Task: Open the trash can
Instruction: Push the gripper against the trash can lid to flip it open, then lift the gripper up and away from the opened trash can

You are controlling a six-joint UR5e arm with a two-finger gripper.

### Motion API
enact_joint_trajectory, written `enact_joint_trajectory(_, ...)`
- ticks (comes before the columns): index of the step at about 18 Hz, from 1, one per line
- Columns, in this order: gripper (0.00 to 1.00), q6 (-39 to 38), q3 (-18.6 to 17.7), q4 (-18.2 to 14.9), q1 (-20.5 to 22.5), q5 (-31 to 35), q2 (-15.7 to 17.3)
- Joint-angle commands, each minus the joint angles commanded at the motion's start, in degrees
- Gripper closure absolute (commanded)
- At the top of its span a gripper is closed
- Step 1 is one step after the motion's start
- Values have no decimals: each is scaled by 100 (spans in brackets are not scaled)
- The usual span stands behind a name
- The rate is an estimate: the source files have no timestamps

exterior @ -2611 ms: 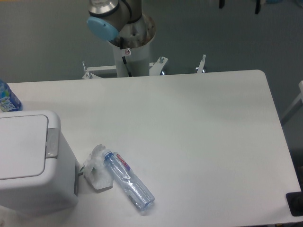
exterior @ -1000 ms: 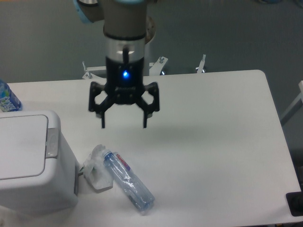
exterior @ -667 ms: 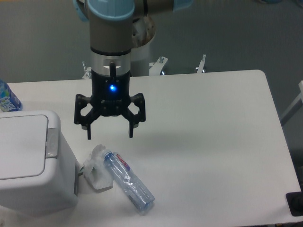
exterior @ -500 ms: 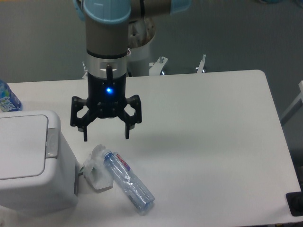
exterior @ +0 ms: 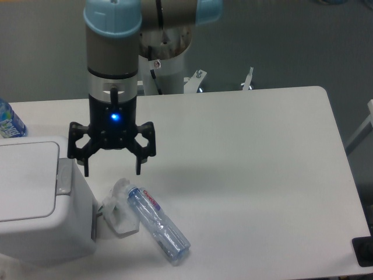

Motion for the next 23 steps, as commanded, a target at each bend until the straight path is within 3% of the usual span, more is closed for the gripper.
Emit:
enact_joint_trajectory(20, 0, 26, 9, 9, -168, 26, -211)
enact_joint_trajectory(23, 0, 53, 271, 9, -159, 35, -202)
